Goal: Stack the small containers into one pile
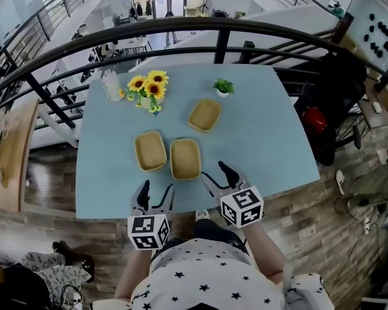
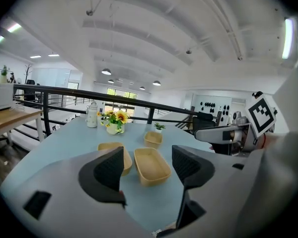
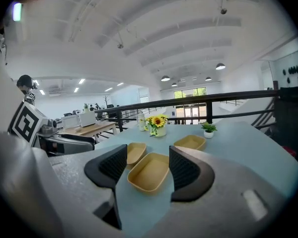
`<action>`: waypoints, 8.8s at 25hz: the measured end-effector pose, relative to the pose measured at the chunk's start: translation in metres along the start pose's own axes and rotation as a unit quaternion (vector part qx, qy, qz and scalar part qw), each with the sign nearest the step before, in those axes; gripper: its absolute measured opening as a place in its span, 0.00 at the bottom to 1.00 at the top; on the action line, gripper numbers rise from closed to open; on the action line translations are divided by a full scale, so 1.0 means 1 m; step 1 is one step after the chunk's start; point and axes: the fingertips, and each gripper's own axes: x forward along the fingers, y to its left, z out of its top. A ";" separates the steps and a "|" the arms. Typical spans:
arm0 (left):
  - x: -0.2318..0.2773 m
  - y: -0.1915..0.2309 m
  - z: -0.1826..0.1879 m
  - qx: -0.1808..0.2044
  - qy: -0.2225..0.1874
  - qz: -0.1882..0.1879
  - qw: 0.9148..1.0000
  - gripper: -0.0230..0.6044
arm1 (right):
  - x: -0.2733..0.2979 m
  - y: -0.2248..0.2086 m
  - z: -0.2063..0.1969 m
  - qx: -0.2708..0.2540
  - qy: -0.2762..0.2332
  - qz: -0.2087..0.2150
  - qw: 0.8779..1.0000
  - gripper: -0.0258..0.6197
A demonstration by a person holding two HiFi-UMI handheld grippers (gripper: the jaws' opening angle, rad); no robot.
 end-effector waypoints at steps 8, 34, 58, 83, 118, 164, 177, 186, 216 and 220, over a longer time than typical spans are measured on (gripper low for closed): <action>0.041 -0.008 0.021 -0.019 0.000 0.029 0.999 0.49 | 0.040 -0.049 0.018 -0.040 0.038 0.034 0.998 0.42; 0.109 0.010 0.012 -0.061 0.024 0.107 0.992 0.49 | 0.186 -0.112 -0.016 -0.154 0.165 0.098 0.969 0.42; 0.109 0.011 -0.013 -0.077 0.044 0.136 0.987 0.49 | 0.251 -0.129 -0.059 -0.262 0.277 0.087 0.920 0.17; 0.090 0.000 -0.004 -0.059 0.027 0.120 0.991 0.49 | 0.201 -0.099 -0.020 -0.329 0.223 0.091 0.913 0.07; -0.030 0.014 -0.039 -0.059 0.017 0.146 0.987 0.49 | 0.090 0.049 -0.078 -0.399 0.212 0.197 0.870 0.07; -0.035 0.027 -0.046 -0.062 0.025 0.137 0.988 0.49 | 0.085 0.049 -0.118 -0.438 0.245 0.250 0.828 0.07; -0.035 0.028 -0.048 -0.065 0.031 0.136 0.988 0.49 | 0.084 0.050 -0.135 -0.422 0.263 0.251 0.830 0.07; -0.032 0.025 -0.047 -0.063 0.033 0.131 0.989 0.49 | 0.084 0.048 -0.137 -0.406 0.269 0.248 0.838 0.08; -0.037 0.030 -0.050 -0.062 0.032 0.131 0.989 0.49 | 0.091 0.048 -0.153 -0.418 0.295 0.234 0.827 0.10; -0.037 0.029 -0.050 -0.063 0.031 0.131 0.989 0.49 | 0.091 0.046 -0.157 -0.422 0.297 0.230 0.825 0.10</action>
